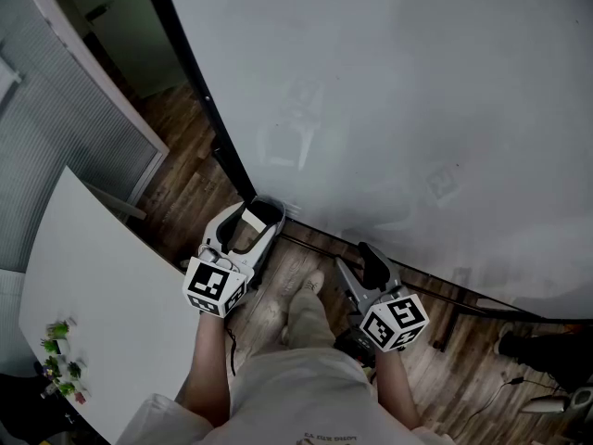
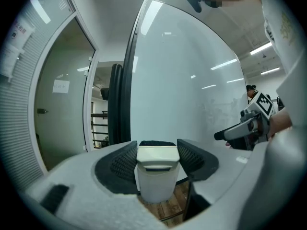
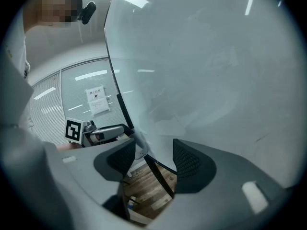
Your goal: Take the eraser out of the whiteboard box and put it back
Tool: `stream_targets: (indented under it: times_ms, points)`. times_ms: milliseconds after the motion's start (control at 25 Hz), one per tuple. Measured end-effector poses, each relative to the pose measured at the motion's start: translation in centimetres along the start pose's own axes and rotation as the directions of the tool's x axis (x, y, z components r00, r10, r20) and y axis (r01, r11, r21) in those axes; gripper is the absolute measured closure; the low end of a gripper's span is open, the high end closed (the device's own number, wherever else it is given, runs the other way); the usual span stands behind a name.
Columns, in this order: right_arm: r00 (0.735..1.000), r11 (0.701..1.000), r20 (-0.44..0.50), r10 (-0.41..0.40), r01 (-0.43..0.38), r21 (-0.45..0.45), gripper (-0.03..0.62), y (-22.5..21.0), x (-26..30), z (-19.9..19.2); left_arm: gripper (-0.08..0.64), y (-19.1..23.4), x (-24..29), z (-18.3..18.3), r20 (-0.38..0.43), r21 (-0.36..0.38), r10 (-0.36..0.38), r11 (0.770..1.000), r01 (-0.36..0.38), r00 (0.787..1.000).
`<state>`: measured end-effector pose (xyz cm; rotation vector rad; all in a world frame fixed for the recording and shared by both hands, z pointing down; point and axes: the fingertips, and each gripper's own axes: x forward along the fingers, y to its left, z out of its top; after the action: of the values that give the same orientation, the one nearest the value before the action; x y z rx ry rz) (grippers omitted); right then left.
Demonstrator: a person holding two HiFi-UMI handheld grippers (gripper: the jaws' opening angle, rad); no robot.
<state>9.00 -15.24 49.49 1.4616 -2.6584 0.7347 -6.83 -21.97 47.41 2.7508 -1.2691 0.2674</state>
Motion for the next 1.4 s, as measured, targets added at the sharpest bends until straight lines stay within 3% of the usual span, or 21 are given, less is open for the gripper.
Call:
stream_targets:
  times_ms: [760, 1080, 1400]
  points:
    - [1.000, 1.000, 0.000, -0.010, 0.010, 0.004, 0.350, -0.5, -0.4, 0.3, 0.298, 0.1, 0.7, -0.8, -0.026, -0.004, 0.010, 1.000, -0.011, 1.000]
    - [1.000, 1.000, 0.013, -0.005, 0.005, 0.003, 0.350, -0.4, -0.6, 0.2, 0.296, -0.2, 0.7, -1.3, -0.036, 0.051, 0.028, 0.998, -0.027, 0.999]
    - [1.000, 1.000, 0.029, 0.002, -0.002, -0.010, 0.350, 0.3, -1.3, 0.6, 0.284, 0.1, -0.2, -1.1, -0.011, 0.008, 0.045, 0.999, -0.045, 0.999]
